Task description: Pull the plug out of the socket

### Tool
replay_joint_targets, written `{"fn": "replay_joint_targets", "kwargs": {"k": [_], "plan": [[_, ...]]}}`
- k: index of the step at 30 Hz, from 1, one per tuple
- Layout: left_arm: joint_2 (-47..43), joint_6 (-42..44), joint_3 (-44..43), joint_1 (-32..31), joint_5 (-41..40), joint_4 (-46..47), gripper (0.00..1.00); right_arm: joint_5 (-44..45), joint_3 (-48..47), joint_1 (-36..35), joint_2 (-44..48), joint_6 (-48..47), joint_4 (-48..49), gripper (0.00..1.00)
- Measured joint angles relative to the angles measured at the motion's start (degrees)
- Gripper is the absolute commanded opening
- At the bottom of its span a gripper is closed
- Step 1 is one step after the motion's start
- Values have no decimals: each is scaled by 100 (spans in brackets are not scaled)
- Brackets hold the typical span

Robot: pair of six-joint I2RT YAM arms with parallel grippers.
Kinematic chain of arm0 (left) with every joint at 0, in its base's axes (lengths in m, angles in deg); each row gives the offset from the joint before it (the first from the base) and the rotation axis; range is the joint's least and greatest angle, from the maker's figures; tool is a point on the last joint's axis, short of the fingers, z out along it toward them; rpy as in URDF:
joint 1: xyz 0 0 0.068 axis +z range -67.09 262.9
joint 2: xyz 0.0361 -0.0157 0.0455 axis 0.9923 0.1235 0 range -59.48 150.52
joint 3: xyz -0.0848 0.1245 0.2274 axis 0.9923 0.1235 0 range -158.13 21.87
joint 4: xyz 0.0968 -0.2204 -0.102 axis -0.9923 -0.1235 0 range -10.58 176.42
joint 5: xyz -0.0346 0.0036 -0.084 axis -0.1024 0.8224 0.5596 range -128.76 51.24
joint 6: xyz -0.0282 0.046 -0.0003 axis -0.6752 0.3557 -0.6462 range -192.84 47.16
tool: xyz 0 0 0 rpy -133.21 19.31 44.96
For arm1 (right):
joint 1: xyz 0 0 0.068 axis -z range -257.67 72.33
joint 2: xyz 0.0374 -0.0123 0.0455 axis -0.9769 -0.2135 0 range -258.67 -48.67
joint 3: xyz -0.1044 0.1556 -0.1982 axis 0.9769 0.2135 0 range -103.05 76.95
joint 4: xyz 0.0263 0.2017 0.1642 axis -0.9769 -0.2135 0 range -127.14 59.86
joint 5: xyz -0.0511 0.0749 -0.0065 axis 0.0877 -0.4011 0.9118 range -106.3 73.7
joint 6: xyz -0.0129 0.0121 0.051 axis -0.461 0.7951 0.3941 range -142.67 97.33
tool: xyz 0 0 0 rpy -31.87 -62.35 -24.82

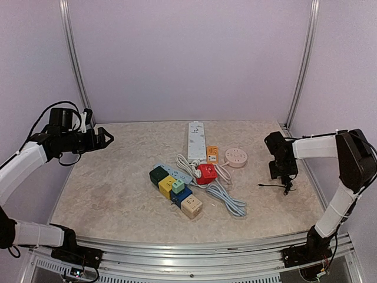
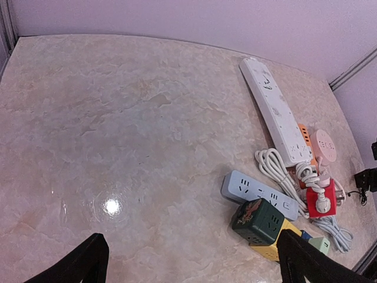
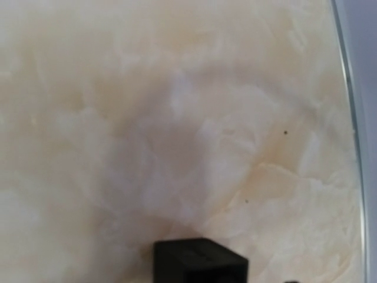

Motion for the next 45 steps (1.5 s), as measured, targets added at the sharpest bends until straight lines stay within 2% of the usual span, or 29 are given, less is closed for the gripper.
{"fn": "replay_joint_targets", "kwargs": {"k": [3, 10, 14, 19, 21, 26, 34, 41, 45], "plan": [[0, 0, 0, 0, -2, 2, 97, -61, 0, 0, 153, -20, 7, 81], [-11, -85, 76, 0, -20, 7, 97, -356, 11, 0, 962, -68, 46, 85], [-79, -302, 199, -92, -105, 52, 97, -859, 46, 0, 1792, -146, 201, 86], [-205, -922, 595, -787, -323, 442, 97, -1991, 57, -83, 2643, -234, 544, 93], [-203, -1287, 876, -1134, -352, 741, 97, -2415, 55, -267, 2806, -275, 673, 94], [-52, -2079, 1574, -1582, -302, 1390, 97, -3324, 52, -1333, 3005, -341, 1250, 94], [144, -2942, 2068, -1849, -179, 2216, 97, -3630, -203, -2531, 2446, -286, 1888, 92], [343, -3265, 2229, -1928, -149, 2627, 97, -3095, -1104, -3792, 1005, -225, 1910, 91], [446, -3322, 2232, -2031, -155, 2706, 96, -2747, -1731, -4260, 208, -214, 1781, 91]]}}
